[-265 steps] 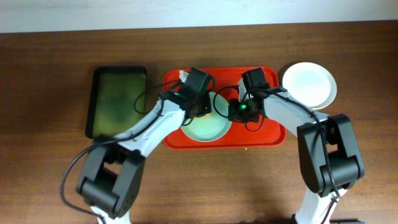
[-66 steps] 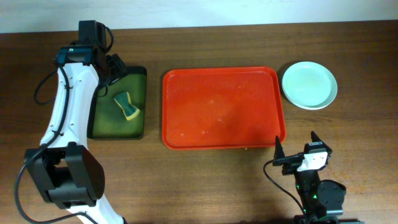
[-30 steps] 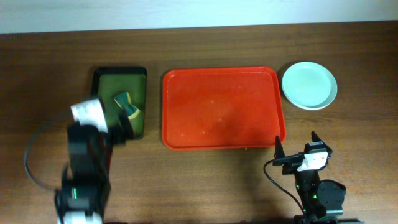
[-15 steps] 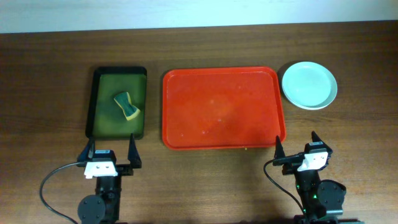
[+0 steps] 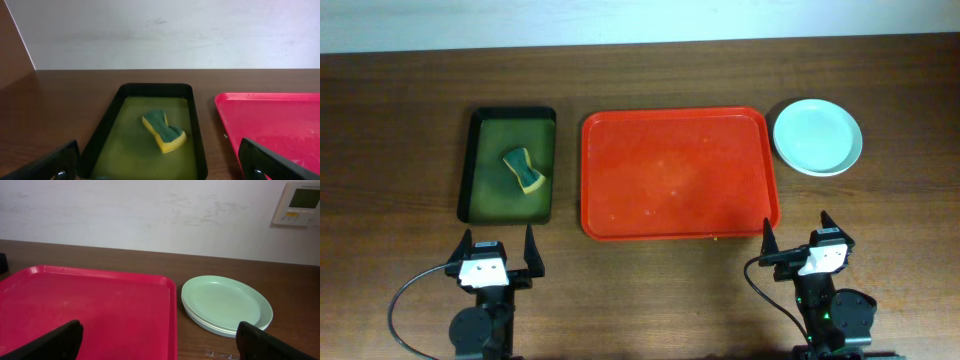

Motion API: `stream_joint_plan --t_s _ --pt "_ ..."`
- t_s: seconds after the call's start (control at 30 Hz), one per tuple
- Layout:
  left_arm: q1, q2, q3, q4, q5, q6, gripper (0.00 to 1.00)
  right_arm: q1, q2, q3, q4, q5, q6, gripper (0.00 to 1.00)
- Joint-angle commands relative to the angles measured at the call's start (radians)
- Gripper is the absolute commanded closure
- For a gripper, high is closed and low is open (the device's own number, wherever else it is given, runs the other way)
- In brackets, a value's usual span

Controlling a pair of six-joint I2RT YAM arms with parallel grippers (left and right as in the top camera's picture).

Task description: Clean dirty plates on tray and stack at the side

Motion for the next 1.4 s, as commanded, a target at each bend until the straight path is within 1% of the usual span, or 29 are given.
stream_joint_plan --t_s 0.0,0.4,1.37 --pt "0.006 -0.008 -0.007 -0.001 0.011 0.021 0.01 -0.006 -0.006 -0.009 0.000 0.005 0.011 0.02" --pt "0.006 -0.007 -0.007 0.000 -0.019 0.021 0.01 -0.006 -0.006 -0.009 0.000 0.005 0.012 0.02" --pt "0.006 -0.007 -0.007 0.003 -0.018 0.032 0.01 -0.006 -0.006 -0.009 0.000 0.005 0.011 0.02"
